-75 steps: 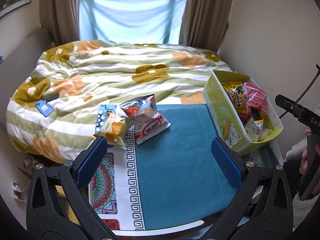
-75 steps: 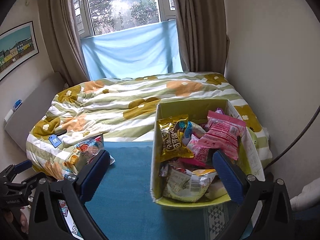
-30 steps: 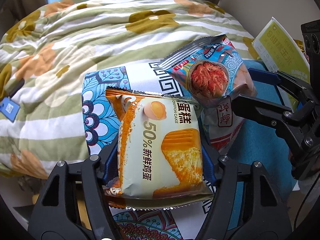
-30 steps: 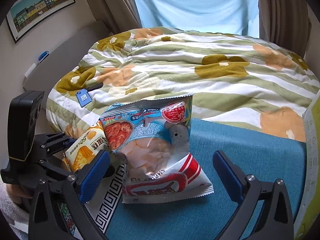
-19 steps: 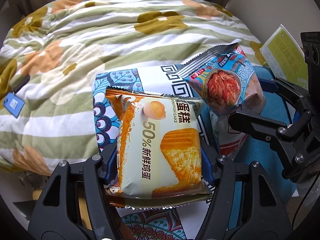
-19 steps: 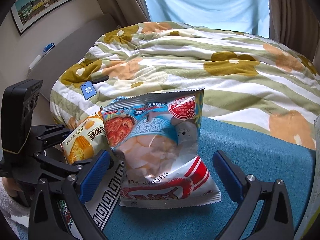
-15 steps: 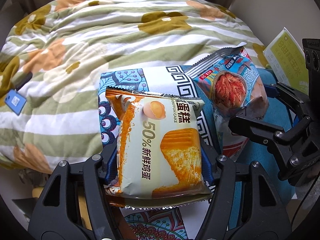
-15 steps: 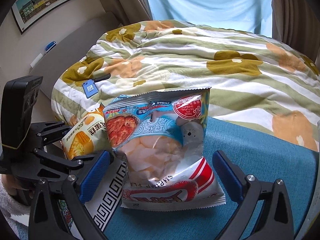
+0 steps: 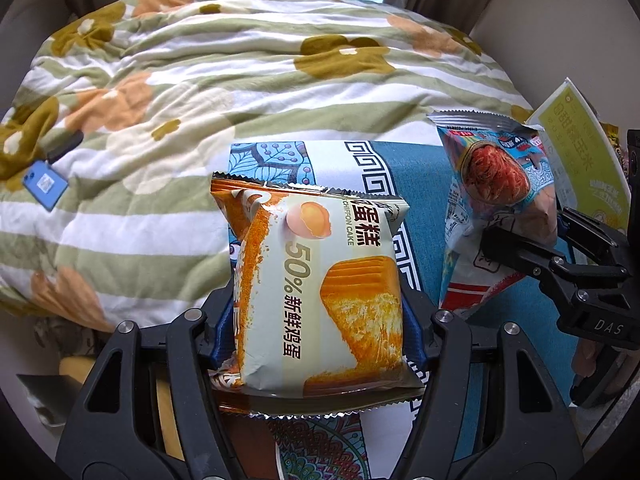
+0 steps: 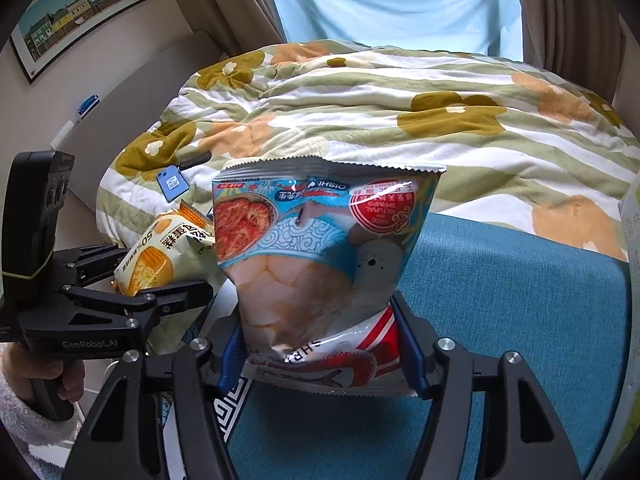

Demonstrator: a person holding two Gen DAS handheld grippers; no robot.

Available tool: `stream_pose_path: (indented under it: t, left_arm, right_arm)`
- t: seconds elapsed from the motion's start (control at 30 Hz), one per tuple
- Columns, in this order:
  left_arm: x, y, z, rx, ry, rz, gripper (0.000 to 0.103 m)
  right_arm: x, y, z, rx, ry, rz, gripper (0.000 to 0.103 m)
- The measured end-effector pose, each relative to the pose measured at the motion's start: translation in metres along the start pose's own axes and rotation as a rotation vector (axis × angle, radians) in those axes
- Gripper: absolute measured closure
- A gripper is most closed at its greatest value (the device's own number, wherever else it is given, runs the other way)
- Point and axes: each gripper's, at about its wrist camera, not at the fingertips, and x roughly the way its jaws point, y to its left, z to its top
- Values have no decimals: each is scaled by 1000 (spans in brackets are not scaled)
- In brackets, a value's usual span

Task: Organize snacks
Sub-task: 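Carry both bags into the yellow-green box and open both tools to drop them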

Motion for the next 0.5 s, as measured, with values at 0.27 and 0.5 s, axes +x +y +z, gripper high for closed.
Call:
stream_pose_path:
  t: [0.27,0.5]
  left_arm:
    - [-66,-39,6,24,-81,2,42]
    - [-130,-123,10,59,-178,-43,41]
  right_arm:
    - [-73,10,-4,66,-87,-45,45]
    - [-170,-4,-16,140,-172,-95,45]
